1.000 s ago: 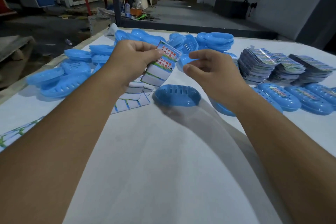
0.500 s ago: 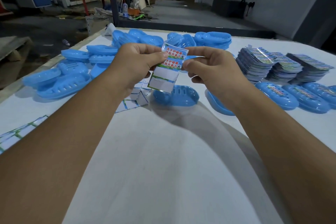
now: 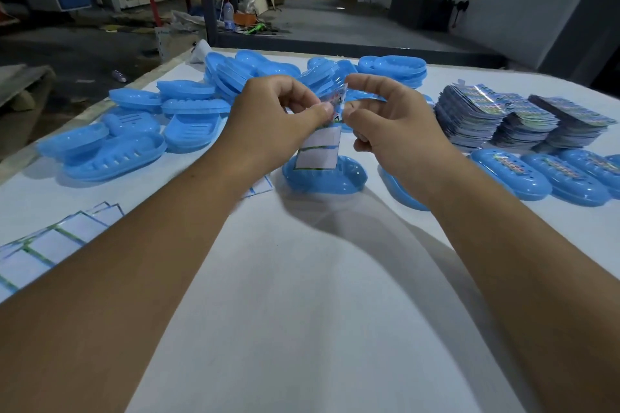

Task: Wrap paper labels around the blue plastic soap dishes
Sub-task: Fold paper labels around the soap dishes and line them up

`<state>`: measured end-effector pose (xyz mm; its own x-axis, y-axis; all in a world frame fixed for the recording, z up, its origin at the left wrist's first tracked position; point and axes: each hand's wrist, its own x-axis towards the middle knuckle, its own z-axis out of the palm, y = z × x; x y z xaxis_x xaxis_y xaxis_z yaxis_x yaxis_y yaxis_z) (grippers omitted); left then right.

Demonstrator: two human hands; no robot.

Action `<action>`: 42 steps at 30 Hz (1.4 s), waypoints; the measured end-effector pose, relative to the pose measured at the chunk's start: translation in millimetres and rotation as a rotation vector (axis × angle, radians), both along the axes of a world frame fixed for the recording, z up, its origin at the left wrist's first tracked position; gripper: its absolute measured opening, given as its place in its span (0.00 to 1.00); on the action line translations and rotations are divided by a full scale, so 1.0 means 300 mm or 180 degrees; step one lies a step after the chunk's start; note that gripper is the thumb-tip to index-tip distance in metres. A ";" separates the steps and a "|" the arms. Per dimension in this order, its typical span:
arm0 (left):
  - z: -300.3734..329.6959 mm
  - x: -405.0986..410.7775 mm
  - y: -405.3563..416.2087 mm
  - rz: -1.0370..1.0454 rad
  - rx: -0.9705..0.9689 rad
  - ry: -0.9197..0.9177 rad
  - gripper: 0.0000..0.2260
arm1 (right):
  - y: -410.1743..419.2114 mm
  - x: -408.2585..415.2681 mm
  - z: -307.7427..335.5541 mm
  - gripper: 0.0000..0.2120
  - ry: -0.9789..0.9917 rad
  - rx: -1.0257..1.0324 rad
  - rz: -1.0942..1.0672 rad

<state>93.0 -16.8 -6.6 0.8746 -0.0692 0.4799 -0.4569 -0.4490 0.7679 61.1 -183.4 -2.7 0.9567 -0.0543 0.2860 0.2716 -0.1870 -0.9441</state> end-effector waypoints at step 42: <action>-0.021 0.015 -0.004 -0.0006 -0.0374 0.1025 0.09 | -0.002 0.021 -0.023 0.14 -0.0226 -0.0456 -0.0451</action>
